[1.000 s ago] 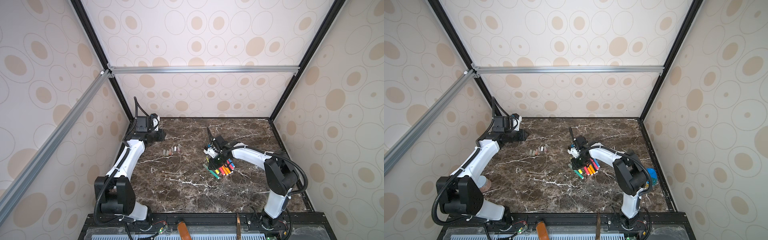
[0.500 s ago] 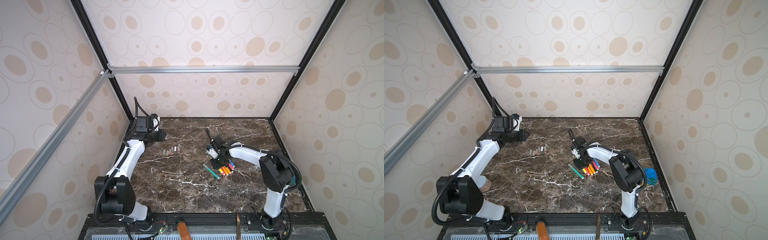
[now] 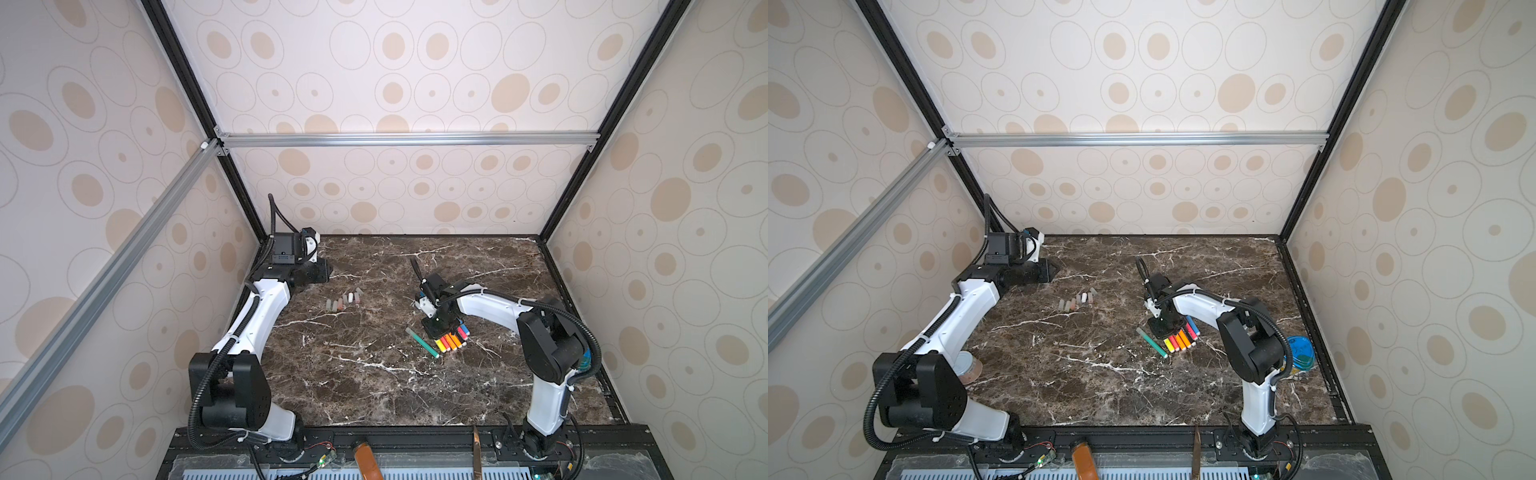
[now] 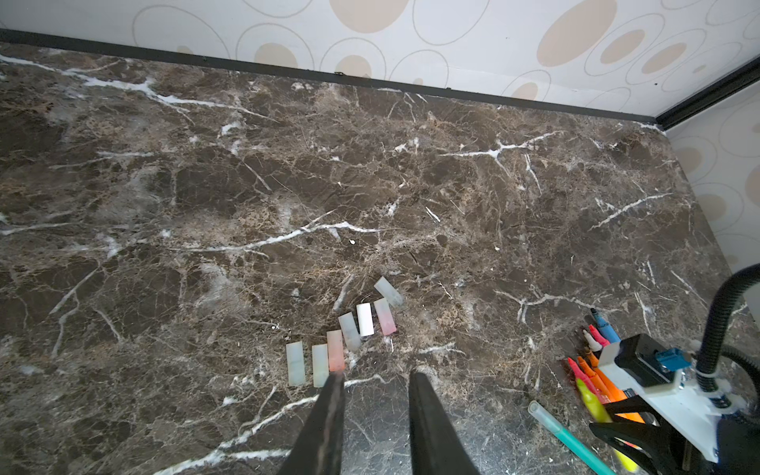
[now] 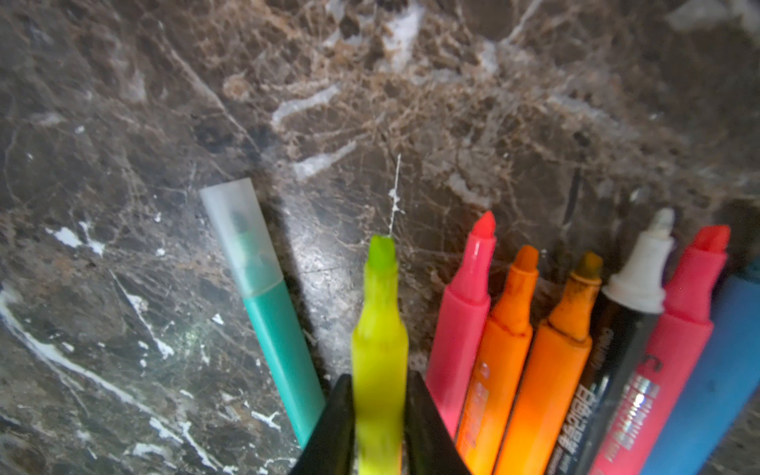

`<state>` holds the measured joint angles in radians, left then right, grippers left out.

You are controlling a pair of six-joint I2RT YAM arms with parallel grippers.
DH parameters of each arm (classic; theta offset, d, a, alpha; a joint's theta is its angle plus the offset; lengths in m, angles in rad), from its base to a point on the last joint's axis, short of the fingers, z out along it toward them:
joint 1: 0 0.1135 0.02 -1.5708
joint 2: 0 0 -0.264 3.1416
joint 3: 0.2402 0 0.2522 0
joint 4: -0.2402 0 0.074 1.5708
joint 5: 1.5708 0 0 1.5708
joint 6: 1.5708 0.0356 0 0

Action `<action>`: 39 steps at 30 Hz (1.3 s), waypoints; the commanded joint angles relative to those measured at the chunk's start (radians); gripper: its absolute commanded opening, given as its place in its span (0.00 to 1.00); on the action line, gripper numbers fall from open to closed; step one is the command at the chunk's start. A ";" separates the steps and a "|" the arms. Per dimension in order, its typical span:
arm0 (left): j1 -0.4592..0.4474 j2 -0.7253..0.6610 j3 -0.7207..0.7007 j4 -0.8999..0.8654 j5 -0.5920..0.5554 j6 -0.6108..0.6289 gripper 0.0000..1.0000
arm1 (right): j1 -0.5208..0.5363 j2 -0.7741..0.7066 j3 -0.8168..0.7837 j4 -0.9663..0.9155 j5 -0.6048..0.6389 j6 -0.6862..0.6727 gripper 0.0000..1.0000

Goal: Remove pen caps from pens
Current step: Place the pen at the center of the table, then pick up the pen from the center of the table.

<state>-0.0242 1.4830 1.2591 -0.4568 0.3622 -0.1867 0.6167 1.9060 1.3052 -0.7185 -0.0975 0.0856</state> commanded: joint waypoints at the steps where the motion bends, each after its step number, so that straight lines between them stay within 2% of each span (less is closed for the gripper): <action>1: 0.007 0.013 0.016 0.010 0.015 0.001 0.28 | 0.003 0.023 0.022 -0.025 0.010 0.000 0.29; 6: 0.008 0.010 0.017 0.010 0.023 0.000 0.28 | 0.005 -0.002 0.018 -0.028 0.031 0.003 0.30; 13: 0.008 -0.013 0.007 0.027 0.036 -0.008 0.28 | 0.023 -0.132 -0.006 -0.018 -0.001 -0.009 0.39; 18: 0.008 -0.039 -0.025 0.069 0.042 -0.040 0.28 | 0.082 -0.111 0.029 -0.070 0.028 -0.014 0.42; 26: 0.003 -0.174 -0.262 0.336 0.198 -0.187 0.32 | 0.147 -0.031 0.044 -0.051 0.021 -0.003 0.42; 28: -0.002 -0.229 -0.334 0.418 0.220 -0.229 0.37 | 0.153 -0.012 0.049 -0.044 0.019 -0.001 0.42; 31: -0.006 -0.302 -0.416 0.503 0.222 -0.276 0.53 | 0.154 0.019 0.052 -0.037 0.036 -0.002 0.42; 33: -0.009 -0.336 -0.450 0.541 0.228 -0.297 0.99 | 0.154 0.035 0.055 -0.037 0.055 -0.004 0.41; 39: -0.011 -0.376 -0.524 0.623 0.252 -0.369 1.00 | 0.154 0.062 0.041 -0.027 0.063 -0.012 0.40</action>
<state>-0.0307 1.1225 0.7616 0.0677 0.5793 -0.4931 0.7670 1.9411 1.3426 -0.7345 -0.0471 0.0818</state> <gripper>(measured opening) 0.999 0.402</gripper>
